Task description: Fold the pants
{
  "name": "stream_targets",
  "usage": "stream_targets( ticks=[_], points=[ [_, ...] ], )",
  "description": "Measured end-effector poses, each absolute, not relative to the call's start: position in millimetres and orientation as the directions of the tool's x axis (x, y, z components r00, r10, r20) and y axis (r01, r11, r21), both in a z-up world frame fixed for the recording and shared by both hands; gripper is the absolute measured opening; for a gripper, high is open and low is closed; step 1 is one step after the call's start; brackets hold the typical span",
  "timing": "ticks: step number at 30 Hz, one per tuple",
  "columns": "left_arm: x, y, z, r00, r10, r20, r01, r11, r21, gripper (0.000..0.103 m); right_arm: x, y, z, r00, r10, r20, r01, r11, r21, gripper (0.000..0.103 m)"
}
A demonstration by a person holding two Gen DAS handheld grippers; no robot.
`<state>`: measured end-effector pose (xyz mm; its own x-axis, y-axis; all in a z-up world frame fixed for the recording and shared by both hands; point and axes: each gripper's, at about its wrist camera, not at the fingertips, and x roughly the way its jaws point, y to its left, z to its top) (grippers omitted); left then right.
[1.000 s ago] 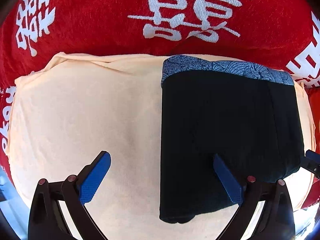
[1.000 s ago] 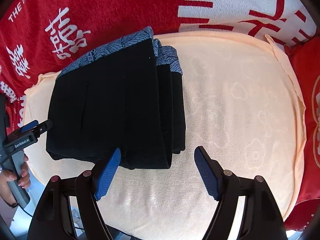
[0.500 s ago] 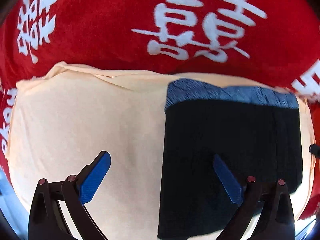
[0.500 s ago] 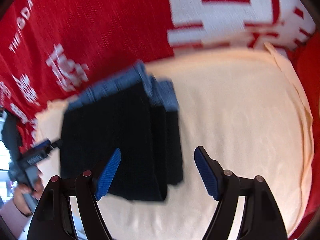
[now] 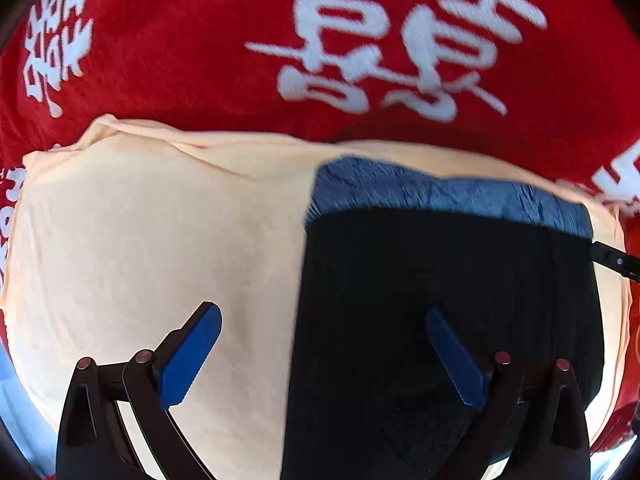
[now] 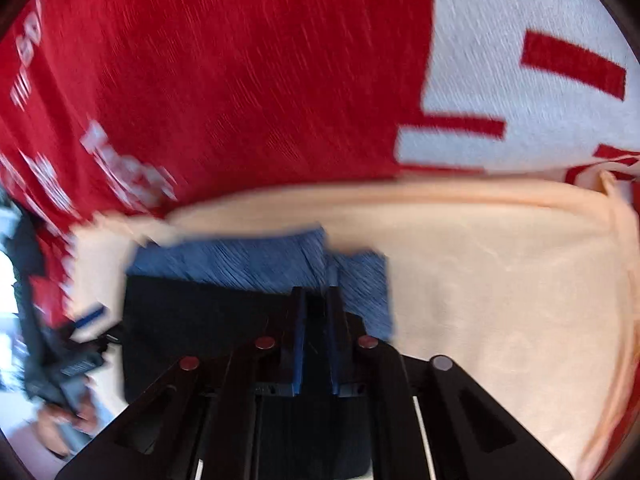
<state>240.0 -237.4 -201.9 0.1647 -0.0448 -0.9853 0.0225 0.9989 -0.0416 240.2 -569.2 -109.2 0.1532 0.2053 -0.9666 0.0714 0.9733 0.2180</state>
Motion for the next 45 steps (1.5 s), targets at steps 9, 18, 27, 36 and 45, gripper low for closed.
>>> stream_targets(
  ticks=[9, 18, 27, 36, 45],
  points=[
    [238, -246, -210, 0.148, -0.064, -0.987, 0.047, 0.997, -0.058, 0.103, 213, -574, -99, 0.144, 0.172, -0.975, 0.082, 0.979, 0.185, 0.010],
    [238, -246, -203, 0.154, -0.058, -0.986, 0.041, 0.998, -0.053, 0.103, 177, -579, -91, 0.124, 0.202, -0.972, 0.139, 0.966, 0.219, 0.053],
    [236, -248, -206, 0.155, -0.046, -0.987, 0.041, 0.998, -0.040, 0.103, 164, -573, -107, 0.098, 0.222, -0.970, 0.151, 0.960, 0.235, 0.054],
    [233, -242, -196, 0.174, -0.101, -0.980, 0.044, 0.995, -0.094, 0.103, 152, -582, -112, 0.084, 0.259, -0.962, 0.164, 0.949, 0.269, 0.063],
    [238, -212, -195, 0.141, -0.157, -0.978, 0.050, 0.987, -0.151, 0.103, 156, -591, -115, 0.092, 0.347, -0.933, 0.166, 0.919, 0.358, 0.066]
  ],
)
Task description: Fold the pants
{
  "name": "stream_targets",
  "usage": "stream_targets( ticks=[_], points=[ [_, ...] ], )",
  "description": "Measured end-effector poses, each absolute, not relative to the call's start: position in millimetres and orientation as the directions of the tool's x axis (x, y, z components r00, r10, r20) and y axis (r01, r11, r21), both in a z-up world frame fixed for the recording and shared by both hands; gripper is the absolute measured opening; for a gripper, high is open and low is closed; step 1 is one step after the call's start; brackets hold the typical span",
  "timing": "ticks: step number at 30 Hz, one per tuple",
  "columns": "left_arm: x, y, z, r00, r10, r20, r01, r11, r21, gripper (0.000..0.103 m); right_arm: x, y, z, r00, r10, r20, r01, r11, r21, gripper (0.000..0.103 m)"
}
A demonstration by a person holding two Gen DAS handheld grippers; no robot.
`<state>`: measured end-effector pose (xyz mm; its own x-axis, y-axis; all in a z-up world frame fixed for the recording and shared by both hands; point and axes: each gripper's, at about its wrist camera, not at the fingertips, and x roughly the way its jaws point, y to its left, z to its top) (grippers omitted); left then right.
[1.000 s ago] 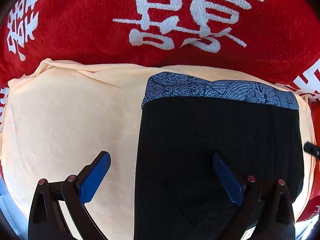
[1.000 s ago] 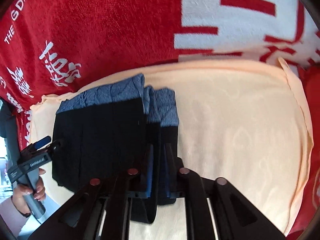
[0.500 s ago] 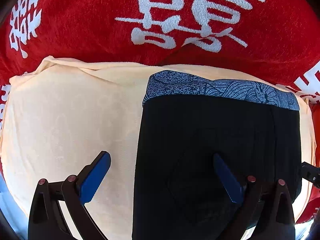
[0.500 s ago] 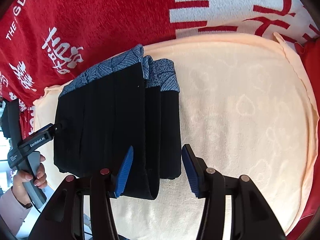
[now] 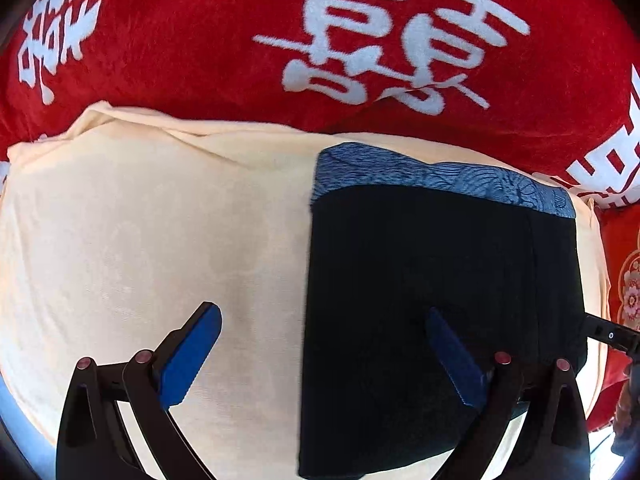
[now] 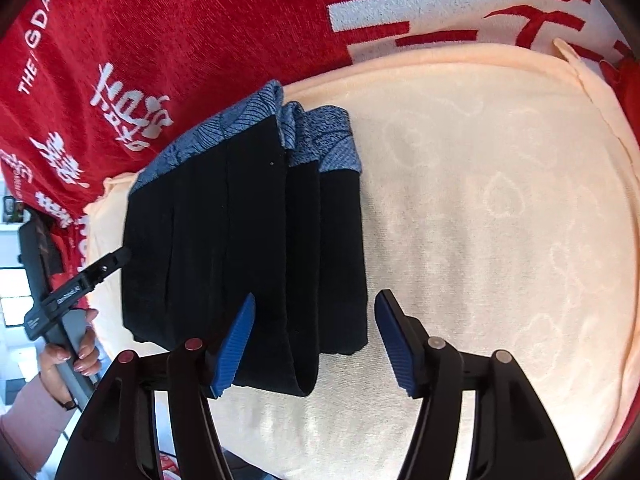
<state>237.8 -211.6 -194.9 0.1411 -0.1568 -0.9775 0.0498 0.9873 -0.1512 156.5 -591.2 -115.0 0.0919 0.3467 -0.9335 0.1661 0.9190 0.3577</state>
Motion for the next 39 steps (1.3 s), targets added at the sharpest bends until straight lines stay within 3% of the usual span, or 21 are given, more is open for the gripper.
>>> stream_targets(
  ticks=[11, 19, 26, 28, 30, 33, 39],
  points=[
    [247, -191, -215, 0.037, -0.335, -0.942, 0.080, 0.940, -0.331, 0.102, 168, -612, -136, 0.072, 0.506, -0.859, 0.180, 0.841, 0.510, 0.066],
    [262, -181, -248, -0.083, -0.525, -0.847, 0.100, 0.841, -0.531, 0.102, 176, -632, -168, 0.052, 0.689, -0.723, 0.192, 0.704, 0.684, 0.070],
    [263, -202, -256, -0.077, -0.567, -0.820, 0.112, 0.812, -0.573, 0.102, 193, -624, -191, 0.054, 0.778, -0.625, 0.193, 0.606, 0.771, 0.071],
    [261, -204, -249, -0.039, -0.561, -0.827, 0.121, 0.819, -0.561, 0.091, 196, -620, -190, 0.051, 0.759, -0.649, 0.213, 0.627, 0.749, 0.064],
    [258, -206, -238, -0.006, -0.556, -0.831, 0.127, 0.824, -0.552, 0.076, 193, -617, -183, 0.063, 0.750, -0.658, 0.222, 0.633, 0.742, 0.049],
    [251, -207, -217, 0.023, -0.538, -0.842, 0.132, 0.837, -0.531, 0.064, 188, -615, -167, 0.100, 0.767, -0.634, 0.224, 0.604, 0.765, 0.039],
    [218, -204, -175, 0.061, -0.510, -0.858, 0.125, 0.857, -0.500, 0.064, 167, -601, -137, 0.095, 0.807, -0.583, 0.199, 0.558, 0.805, 0.038]
  ],
)
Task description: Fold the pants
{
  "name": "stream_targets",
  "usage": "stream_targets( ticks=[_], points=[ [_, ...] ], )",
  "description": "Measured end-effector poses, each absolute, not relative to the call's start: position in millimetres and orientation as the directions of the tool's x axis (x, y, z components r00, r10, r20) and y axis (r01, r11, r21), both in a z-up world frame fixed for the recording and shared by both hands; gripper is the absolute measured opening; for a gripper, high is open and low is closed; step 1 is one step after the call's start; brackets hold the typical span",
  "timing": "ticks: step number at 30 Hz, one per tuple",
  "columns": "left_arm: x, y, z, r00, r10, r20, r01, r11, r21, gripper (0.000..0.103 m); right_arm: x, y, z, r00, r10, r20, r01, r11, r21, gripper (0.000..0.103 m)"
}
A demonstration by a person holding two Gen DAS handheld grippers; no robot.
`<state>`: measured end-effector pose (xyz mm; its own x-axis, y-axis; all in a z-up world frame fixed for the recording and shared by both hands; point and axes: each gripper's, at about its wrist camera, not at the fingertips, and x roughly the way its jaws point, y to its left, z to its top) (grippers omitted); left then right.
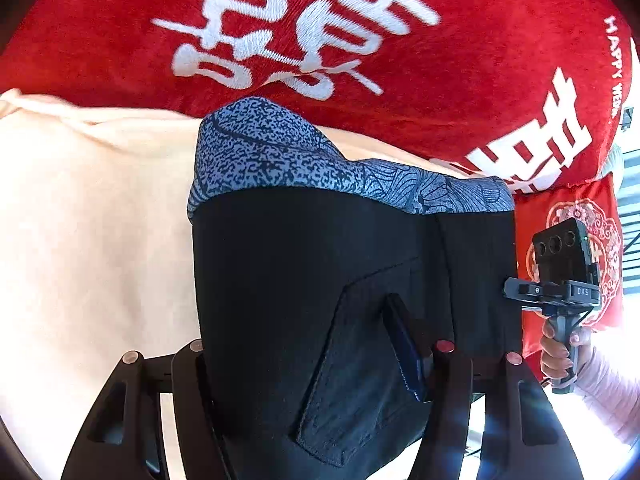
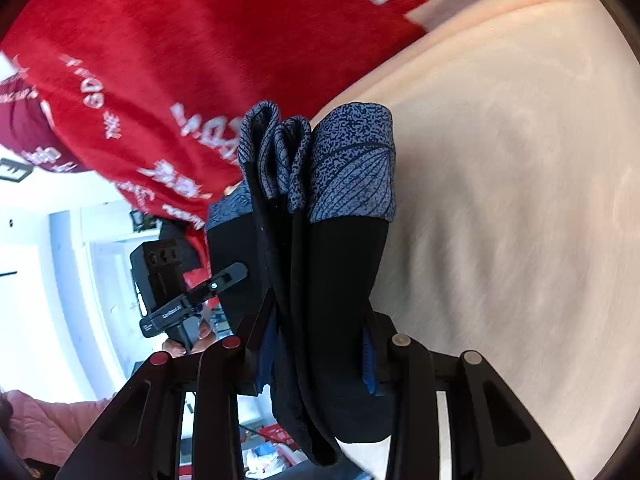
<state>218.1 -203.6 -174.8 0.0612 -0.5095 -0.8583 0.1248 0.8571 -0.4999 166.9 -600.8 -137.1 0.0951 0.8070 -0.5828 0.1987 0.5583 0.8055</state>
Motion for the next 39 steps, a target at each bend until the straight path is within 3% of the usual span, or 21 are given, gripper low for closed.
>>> stream_targets(
  ticks=[9, 14, 17, 20, 23, 25, 30, 32, 35, 39],
  points=[
    [143, -197, -154, 0.051, -0.485, -0.873, 0.129, 0.870, -0.476, 0.064, 83, -584, -115, 0.104, 0.821, -0.561, 0.222, 0.531, 0.818, 0.038],
    [111, -195, -194, 0.003, -0.444, -0.896, 0.131, 0.888, -0.440, 0.065, 38, -580, -151, 0.084, 0.774, -0.627, 0.282, 0.585, 0.760, 0.039],
    [99, -185, -209, 0.066, -0.437, -0.897, 0.118, 0.896, -0.428, 0.088, 27, -579, -168, 0.104, 0.734, -0.671, 0.275, 0.628, 0.728, 0.048],
    [100, -182, -214, 0.075, -0.403, -0.912, 0.090, 0.913, -0.397, 0.103, 25, -580, -170, 0.137, 0.717, -0.683, 0.279, 0.634, 0.721, 0.053],
    [98, -182, -212, 0.079, -0.372, -0.925, 0.100, 0.926, -0.364, 0.103, 24, -574, -161, 0.139, 0.674, -0.726, 0.273, 0.678, 0.682, 0.059],
    [96, -186, -206, 0.081, -0.326, -0.942, 0.121, 0.941, -0.315, 0.103, 19, -575, -152, 0.140, 0.627, -0.766, 0.279, 0.718, 0.638, 0.062],
    [76, -190, -170, 0.186, -0.133, -0.973, 0.197, 0.976, -0.096, 0.103, 6, -566, -122, 0.146, 0.433, -0.890, 0.321, 0.830, 0.456, 0.081],
    [62, -190, -151, 0.237, -0.090, -0.967, 0.205, 0.978, -0.041, 0.103, -3, -557, -104, 0.133, 0.300, -0.945, 0.311, 0.893, 0.327, 0.081],
    [46, -185, -127, 0.250, -0.080, -0.965, 0.184, 0.982, -0.034, 0.103, -16, -541, -83, 0.110, 0.129, -0.986, 0.283, 0.946, 0.155, 0.087],
    [29, -187, -99, 0.247, -0.067, -0.967, 0.152, 0.988, -0.030, 0.103, -33, -504, -48, 0.134, 0.024, -0.991, 0.214, 0.976, 0.052, 0.092]
  ],
)
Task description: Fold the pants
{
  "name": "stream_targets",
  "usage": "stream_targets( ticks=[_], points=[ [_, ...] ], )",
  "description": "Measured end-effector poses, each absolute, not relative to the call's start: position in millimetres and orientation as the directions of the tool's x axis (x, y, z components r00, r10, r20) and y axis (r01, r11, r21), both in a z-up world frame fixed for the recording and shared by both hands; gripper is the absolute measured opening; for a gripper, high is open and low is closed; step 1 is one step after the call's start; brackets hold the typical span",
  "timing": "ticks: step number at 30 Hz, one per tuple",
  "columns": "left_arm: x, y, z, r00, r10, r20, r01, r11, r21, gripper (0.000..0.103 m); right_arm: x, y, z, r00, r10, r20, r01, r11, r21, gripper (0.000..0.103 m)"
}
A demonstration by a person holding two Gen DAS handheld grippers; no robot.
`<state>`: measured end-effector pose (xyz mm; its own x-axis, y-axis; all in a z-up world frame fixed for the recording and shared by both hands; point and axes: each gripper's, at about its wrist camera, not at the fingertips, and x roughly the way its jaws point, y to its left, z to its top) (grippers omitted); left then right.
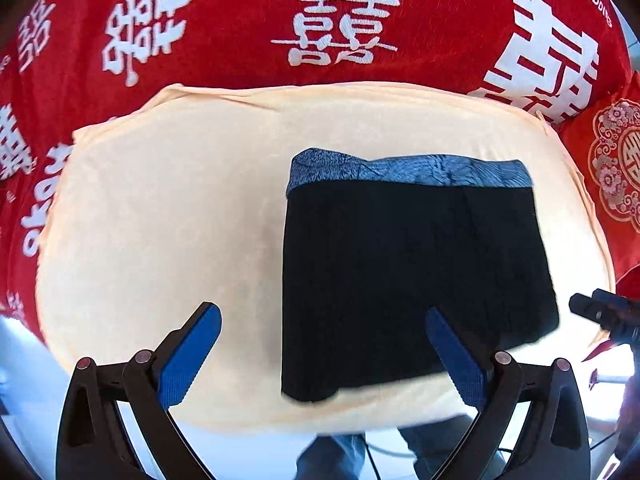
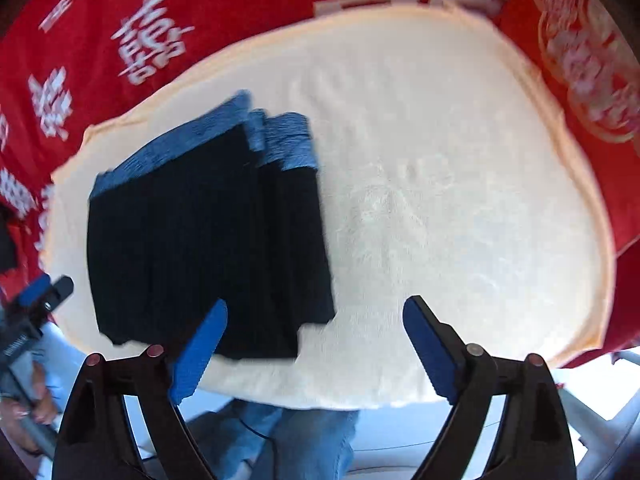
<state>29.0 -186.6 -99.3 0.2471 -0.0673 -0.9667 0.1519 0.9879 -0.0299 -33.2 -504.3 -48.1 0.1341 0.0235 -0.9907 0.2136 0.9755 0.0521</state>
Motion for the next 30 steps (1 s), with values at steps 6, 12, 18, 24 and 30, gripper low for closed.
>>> stream_targets(
  ticks=[6, 12, 18, 24, 30],
  points=[
    [6, -186, -62, 0.237, 0.037, -0.971, 0.152, 0.986, 0.074, 0.103, -45, -451, 2, 0.157, 0.038, -0.987, 0.169, 0.984, 0.065, 0.092],
    [-16, -173, -33, 0.218, 0.016, -0.976, 0.135, 0.990, 0.046, 0.103, -54, -422, 31, 0.160, 0.050, -0.986, 0.208, 0.975, 0.084, 0.092],
    [-29, -168, -16, 0.217, 0.019, -0.976, 0.120, 0.992, 0.046, 0.103, -60, -411, 47, 0.134, 0.024, -0.991, 0.218, 0.975, 0.053, 0.092],
    [-32, -164, -6, 0.215, 0.014, -0.977, 0.083, 0.996, 0.033, 0.103, -63, -409, 53, 0.104, 0.009, -0.994, 0.208, 0.978, 0.031, 0.092],
    [-37, -169, -2, 0.217, 0.016, -0.976, 0.119, 0.992, 0.043, 0.103, -70, -408, 55, 0.106, -0.017, -0.994, 0.211, 0.977, 0.006, 0.092]
  ],
)
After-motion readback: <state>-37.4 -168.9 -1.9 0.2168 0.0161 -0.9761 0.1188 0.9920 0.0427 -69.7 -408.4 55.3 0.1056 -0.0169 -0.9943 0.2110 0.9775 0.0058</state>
